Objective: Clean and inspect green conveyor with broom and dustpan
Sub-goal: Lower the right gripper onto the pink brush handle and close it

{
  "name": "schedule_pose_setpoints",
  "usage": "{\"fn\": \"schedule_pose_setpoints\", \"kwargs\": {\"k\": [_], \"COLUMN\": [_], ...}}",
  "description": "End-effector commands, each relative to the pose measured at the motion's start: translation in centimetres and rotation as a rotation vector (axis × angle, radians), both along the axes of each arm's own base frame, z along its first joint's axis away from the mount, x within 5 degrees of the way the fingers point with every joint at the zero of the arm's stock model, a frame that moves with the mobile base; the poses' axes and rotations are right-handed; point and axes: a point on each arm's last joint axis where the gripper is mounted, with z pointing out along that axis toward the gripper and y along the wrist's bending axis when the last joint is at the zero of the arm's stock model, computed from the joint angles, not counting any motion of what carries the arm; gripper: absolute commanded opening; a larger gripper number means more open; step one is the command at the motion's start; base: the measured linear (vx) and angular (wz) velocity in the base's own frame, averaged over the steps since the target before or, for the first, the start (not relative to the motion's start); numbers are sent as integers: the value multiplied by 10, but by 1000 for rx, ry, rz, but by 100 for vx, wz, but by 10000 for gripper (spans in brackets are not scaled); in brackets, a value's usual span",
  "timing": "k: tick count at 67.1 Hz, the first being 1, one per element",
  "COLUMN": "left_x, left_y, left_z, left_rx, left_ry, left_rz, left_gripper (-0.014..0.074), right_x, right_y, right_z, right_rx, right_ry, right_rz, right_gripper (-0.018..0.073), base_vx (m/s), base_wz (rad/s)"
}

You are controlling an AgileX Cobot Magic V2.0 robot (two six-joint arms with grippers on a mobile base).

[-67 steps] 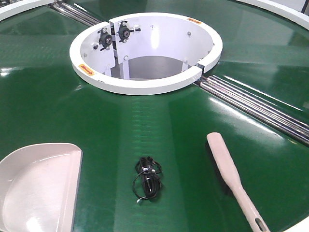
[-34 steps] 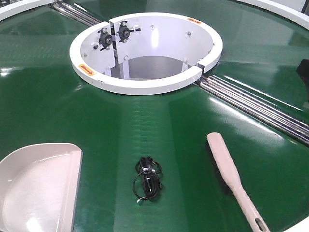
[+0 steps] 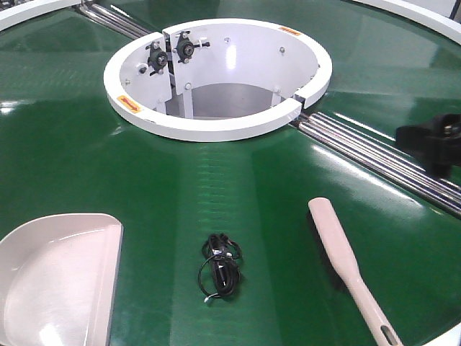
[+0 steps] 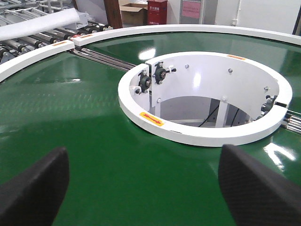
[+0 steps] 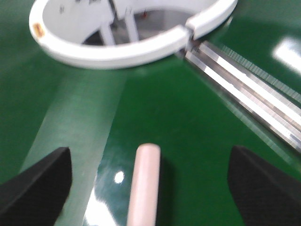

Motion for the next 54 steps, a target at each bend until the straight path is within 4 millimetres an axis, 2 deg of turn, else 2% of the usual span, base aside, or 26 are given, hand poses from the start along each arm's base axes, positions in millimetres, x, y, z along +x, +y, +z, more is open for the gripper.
{"fn": "schedule_pose_setpoints", "kwargs": {"k": [1,8,16,28,40,54], "left_x": [0,0,-1,-1,-1,-2], "left_y": [0,0,0,-1,-1,-1], "left_z": [18,18,17,15,13,10], "left_rx": [-20,-20,-20,-19,-17,-16], "left_ry": [-105,-105,-100,-79,-46,-18], "left_rz": [2,2,1,-2,-6,-9], "left_gripper": [574,574,574,573,573,573], "right_x": [18,41,61,83,96,106], "right_y": [3,14,37,65,63,67], "right_z": [3,-12,-25,-54,-86,-109], "right_rx": [26,10,-42,-164,-260,-281], "right_ry": [50,179,245,395,592,656], "right_rz": [27,88,149,107,58,85], "right_gripper": [614,610,601,591,591,591], "base_vx": [0,0,0,0,0,0], "base_wz": [0,0,0,0,0,0]}}
